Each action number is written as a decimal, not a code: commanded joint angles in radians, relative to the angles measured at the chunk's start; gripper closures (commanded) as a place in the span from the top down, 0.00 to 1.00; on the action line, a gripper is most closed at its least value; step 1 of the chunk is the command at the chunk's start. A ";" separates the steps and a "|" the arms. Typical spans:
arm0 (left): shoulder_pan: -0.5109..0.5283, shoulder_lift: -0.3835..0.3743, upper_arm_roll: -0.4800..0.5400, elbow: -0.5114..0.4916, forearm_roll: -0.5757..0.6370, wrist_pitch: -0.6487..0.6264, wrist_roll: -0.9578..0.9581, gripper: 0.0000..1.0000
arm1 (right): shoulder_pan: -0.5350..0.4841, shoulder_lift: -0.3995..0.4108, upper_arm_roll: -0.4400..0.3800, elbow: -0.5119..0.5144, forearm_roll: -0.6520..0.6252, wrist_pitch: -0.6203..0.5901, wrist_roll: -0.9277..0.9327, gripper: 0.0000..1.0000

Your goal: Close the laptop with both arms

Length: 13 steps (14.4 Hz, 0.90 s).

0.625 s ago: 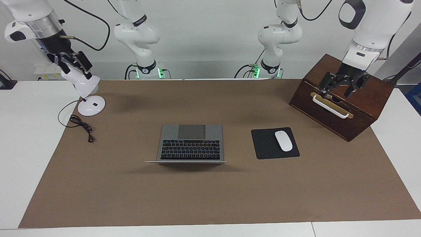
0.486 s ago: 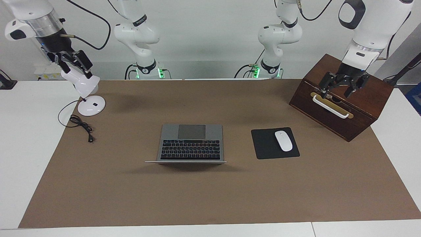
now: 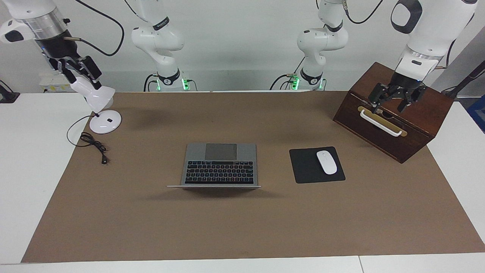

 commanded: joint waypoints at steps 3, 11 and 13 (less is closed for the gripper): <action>-0.004 -0.027 0.008 -0.027 0.019 0.017 -0.007 1.00 | -0.046 0.029 0.004 -0.028 -0.001 0.122 -0.109 1.00; -0.021 -0.028 0.002 -0.035 0.019 0.022 -0.026 0.87 | -0.085 0.246 0.005 0.100 -0.010 0.324 -0.228 0.56; -0.021 -0.034 0.004 -0.047 0.017 0.022 -0.026 0.26 | -0.080 0.278 0.005 0.099 -0.013 0.378 -0.244 0.23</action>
